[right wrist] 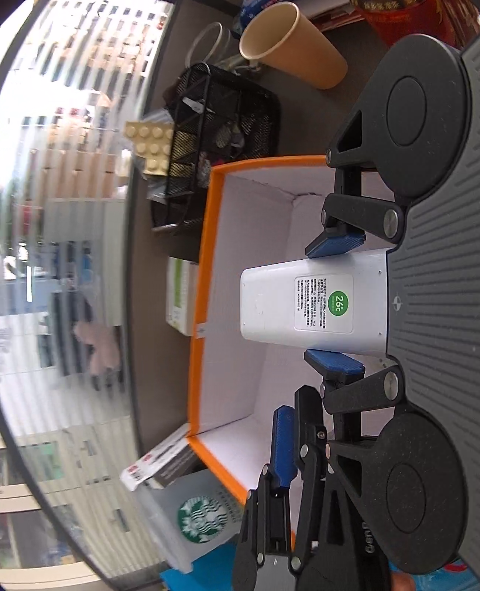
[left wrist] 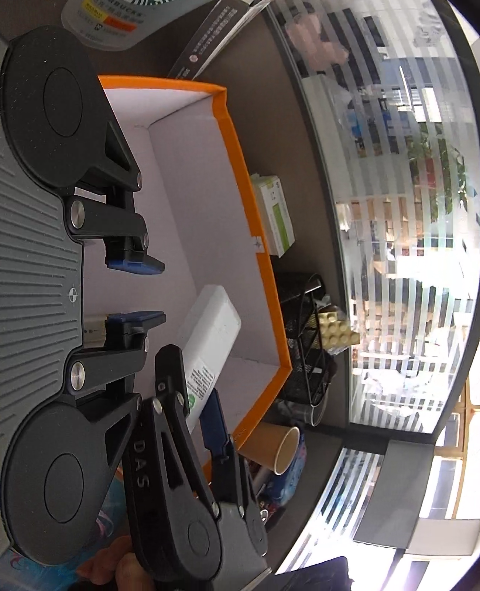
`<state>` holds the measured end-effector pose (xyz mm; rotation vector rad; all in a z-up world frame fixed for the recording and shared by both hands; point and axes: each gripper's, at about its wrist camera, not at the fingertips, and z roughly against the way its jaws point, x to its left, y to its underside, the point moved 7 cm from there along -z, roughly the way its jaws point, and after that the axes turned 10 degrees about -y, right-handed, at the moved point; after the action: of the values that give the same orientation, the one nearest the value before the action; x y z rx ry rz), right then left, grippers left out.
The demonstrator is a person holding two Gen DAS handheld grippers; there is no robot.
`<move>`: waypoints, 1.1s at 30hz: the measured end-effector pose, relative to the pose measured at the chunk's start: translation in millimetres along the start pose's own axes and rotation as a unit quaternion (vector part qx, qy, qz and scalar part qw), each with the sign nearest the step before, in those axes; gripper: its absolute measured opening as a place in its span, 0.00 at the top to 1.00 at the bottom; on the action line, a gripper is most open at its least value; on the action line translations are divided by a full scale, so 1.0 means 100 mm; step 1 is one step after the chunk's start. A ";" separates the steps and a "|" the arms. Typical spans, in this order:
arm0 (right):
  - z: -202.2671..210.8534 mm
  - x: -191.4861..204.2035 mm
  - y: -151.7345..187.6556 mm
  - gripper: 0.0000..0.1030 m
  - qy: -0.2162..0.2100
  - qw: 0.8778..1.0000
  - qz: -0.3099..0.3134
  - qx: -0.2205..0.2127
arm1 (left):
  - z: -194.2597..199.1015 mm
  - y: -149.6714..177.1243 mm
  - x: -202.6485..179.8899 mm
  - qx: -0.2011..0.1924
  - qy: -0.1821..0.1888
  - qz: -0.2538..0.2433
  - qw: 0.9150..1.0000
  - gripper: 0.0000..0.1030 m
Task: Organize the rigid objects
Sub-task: 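Lower the white labelled box into the orange box and open right tool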
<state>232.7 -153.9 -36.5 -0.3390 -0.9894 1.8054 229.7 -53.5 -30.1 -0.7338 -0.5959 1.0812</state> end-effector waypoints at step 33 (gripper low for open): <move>-0.43 0.02 0.21 0.49 0.057 0.980 0.051 0.182 | 0.07 0.14 0.09 -0.010 -0.043 -0.029 0.999 0.77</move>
<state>245.2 -134.8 -78.3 -0.2644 -0.5554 1.9920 219.6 -40.0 -36.0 -0.6861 -0.6990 1.0590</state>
